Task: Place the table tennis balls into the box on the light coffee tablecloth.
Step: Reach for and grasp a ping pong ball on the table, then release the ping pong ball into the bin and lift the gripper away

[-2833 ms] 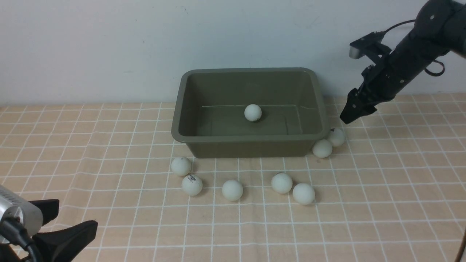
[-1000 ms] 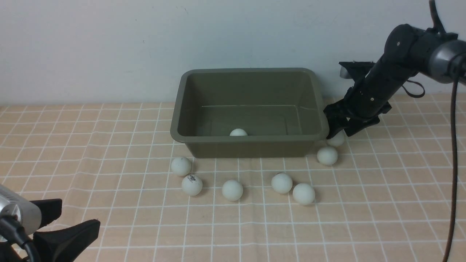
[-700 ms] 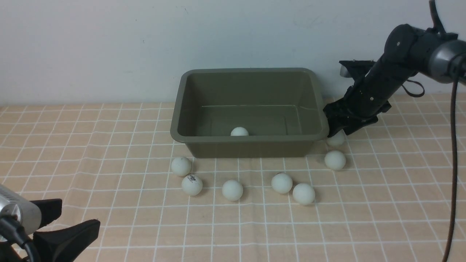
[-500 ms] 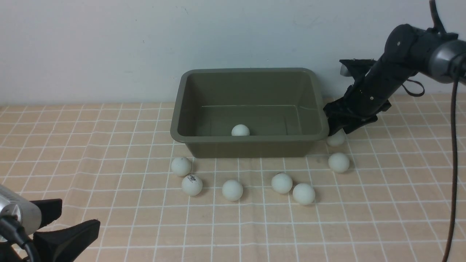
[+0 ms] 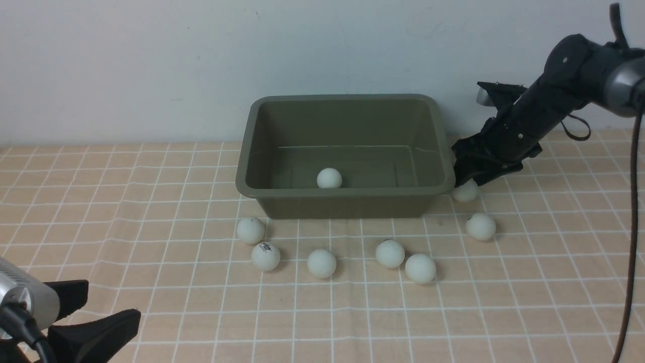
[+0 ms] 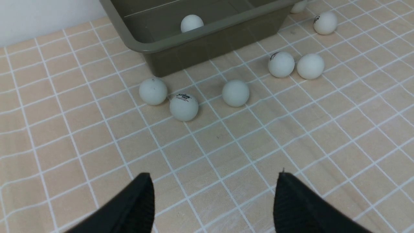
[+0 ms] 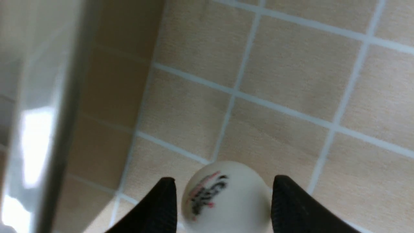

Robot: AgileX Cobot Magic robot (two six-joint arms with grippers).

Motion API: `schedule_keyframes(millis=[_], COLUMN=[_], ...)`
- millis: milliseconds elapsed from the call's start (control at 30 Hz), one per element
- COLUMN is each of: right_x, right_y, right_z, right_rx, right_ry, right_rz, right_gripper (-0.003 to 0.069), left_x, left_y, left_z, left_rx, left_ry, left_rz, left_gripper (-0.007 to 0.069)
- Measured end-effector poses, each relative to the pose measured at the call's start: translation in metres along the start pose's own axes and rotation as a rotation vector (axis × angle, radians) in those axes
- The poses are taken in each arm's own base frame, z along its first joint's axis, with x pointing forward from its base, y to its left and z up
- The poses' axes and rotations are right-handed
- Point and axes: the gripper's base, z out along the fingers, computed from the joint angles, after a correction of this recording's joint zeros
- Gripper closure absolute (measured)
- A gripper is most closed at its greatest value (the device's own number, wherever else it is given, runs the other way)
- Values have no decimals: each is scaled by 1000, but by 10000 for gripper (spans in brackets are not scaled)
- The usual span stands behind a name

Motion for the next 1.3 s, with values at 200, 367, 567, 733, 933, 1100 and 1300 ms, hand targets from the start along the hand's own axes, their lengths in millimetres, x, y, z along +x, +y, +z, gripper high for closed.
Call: schedule_keyframes(millis=[200,367,567,733,933,1100,1300], right_x=[1,2,3,-1,-24,-41,-49], right_y=[0,-1,-1,-1,4,12,39], right_z=[3,6,8,4,-39,-73,-80], right_rx=[-10,-17,-24,-9,47,69,-113], right_ry=[10,23,34,15,-100,-206,-276], right_rz=[4,16,27,16,-1,-23,-60], right_gripper=[293,293,311,311,311,311,311], left_x=[0,0,0,0,0,0,0], left_y=[0,0,0,0,0,0,0], left_z=[0,0,0,0,0,0,0], left_rx=[0,0,0,0,0,0,0], left_ry=[0,0,0,0,0,0,0], left_rz=[0,0,0,3,8,8,8], left_gripper=[211,211,211,211,211,211,211])
